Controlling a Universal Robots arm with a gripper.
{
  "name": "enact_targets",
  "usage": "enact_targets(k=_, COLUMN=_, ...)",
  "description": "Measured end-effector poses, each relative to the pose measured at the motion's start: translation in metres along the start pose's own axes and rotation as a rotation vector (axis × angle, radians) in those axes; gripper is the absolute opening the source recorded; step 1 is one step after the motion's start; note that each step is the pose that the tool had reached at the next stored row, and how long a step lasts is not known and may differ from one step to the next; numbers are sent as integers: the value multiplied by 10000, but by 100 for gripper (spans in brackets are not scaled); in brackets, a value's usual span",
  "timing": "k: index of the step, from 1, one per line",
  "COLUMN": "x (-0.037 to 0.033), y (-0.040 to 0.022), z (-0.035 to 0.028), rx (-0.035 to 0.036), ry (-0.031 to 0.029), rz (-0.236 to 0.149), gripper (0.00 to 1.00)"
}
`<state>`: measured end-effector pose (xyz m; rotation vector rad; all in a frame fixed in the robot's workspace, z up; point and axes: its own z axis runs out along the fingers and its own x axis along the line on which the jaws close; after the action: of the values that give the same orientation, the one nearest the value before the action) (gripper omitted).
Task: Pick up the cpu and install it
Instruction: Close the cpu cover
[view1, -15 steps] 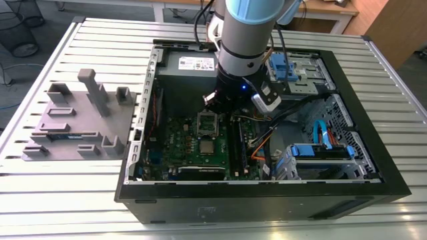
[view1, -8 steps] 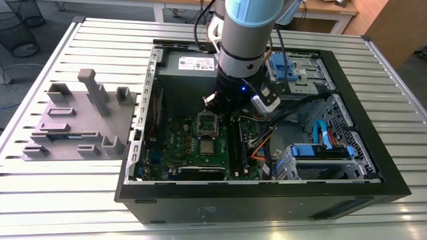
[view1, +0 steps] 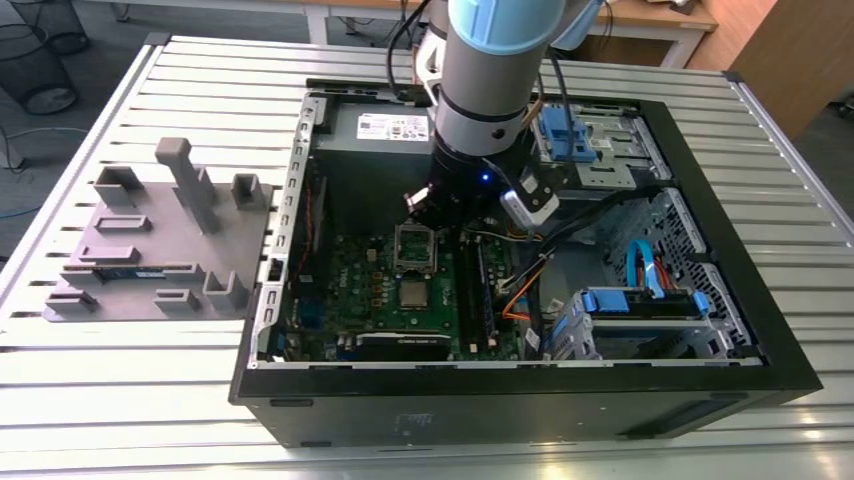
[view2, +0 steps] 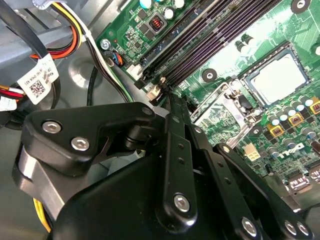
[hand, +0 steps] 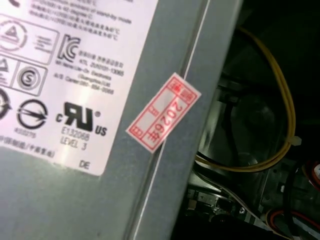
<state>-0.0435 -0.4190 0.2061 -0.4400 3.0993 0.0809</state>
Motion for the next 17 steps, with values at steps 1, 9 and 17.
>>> enact_targets(k=1, x=-1, y=6, z=4, rx=-1, ry=0, rz=0, gripper=11)
enact_targets(k=9, x=17, y=34, z=27, rx=0, ry=2, rz=-44, gripper=11)
enact_targets(k=17, x=39, y=44, z=1, rx=11, ry=-34, rz=-48, gripper=11)
